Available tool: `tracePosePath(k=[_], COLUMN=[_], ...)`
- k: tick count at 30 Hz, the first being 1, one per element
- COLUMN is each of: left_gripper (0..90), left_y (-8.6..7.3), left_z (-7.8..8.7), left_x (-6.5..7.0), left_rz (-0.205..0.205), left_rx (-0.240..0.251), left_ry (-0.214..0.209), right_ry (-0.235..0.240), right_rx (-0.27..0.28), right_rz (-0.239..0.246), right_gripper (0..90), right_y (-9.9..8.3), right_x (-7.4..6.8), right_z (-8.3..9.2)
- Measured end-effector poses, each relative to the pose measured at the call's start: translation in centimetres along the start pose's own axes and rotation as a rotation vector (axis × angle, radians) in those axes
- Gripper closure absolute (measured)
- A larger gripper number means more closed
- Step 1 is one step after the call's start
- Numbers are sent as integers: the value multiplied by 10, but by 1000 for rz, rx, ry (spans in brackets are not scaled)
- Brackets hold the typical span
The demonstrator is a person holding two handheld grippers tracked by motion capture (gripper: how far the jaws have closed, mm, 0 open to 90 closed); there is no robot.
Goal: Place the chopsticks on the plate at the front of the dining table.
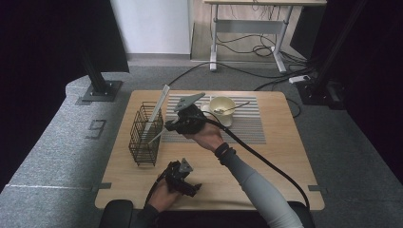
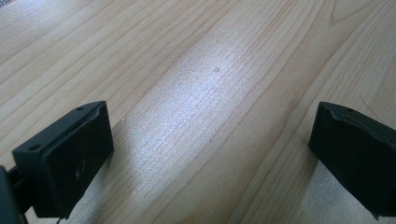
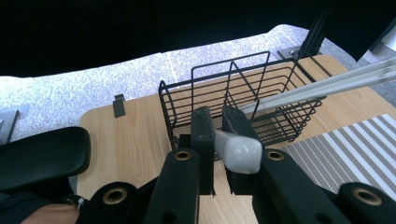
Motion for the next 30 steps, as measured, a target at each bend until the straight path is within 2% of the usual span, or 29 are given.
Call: tracePosePath(k=[8, 18, 30], left_gripper=[0, 0, 0], left_y=[1, 2, 4], left_z=[-1, -2, -3], left_x=[-1, -2, -4], left_rz=[3, 6, 2], left_rx=[0, 1, 1], left_ry=[3, 4, 0], right_ry=[-5, -48, -95], right_rx=[26, 42, 64], right_rz=[-5, 10, -11], right_gripper=[826, 827, 827], right_y=[7, 14, 5], right_x=[3, 7, 18], right_z=[22, 54, 86])
Point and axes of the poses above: each handheld gripper's, and its own axes: z roughly backward along the jaws, y roughly out of its top, x roughly to its right, the point moved 5 cm from there along -z, roughly forward along the jaws, and after that the axes turned 1 degree about z, right-handed, at the moved point
